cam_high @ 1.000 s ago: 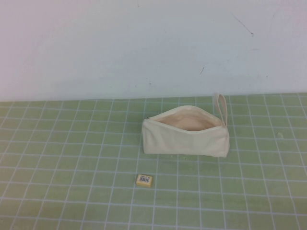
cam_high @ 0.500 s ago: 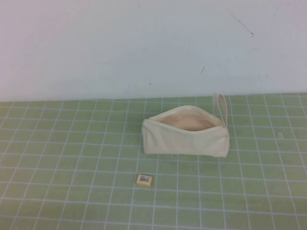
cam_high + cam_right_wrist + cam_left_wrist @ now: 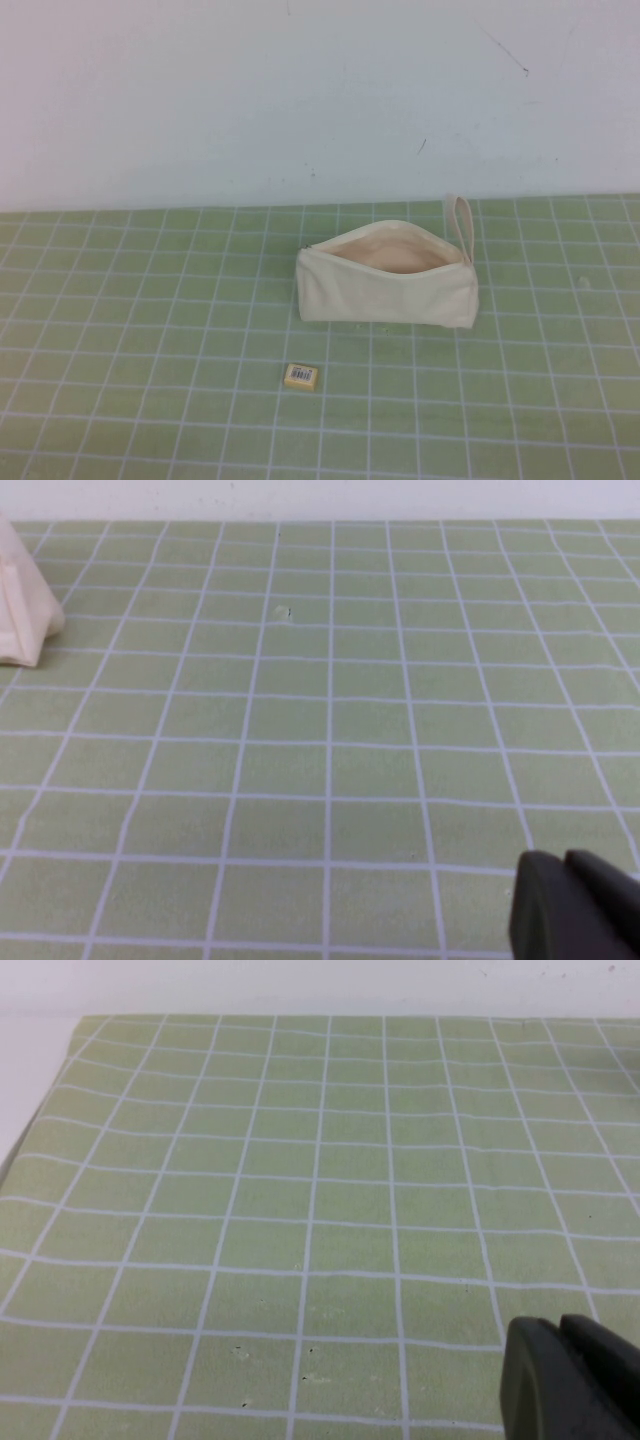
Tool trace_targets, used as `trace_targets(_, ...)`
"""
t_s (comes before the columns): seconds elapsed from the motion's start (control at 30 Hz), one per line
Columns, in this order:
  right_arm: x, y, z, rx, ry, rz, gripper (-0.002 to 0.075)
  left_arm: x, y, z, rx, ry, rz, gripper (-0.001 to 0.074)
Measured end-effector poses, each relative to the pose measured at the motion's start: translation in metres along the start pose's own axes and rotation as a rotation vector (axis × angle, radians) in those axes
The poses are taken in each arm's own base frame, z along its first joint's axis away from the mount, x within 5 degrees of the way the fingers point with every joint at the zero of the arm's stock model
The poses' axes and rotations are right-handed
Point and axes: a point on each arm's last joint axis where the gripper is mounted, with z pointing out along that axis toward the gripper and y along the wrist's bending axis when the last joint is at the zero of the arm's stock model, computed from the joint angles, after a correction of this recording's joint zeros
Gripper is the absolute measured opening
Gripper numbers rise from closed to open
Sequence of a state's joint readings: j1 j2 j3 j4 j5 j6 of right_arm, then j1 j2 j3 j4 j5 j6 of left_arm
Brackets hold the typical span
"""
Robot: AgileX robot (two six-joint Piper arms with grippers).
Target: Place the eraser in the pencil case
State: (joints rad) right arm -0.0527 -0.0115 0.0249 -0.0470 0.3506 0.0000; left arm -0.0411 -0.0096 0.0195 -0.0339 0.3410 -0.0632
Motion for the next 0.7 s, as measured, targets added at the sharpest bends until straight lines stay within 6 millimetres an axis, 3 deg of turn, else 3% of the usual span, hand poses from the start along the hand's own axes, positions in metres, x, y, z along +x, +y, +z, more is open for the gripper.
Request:
trace_targets(0.4,0.0,0.0,0.0,0.0,0.0,0.0,0.0,-0.003,0.001,0.001,-0.009,-0.046,0.045,-0.0001)
trace_targets(0.7,0.0,0.0,0.0,0.0,0.0,0.0,0.0,-0.042,-0.003,-0.01,0.023,-0.505,0.057,-0.0001)
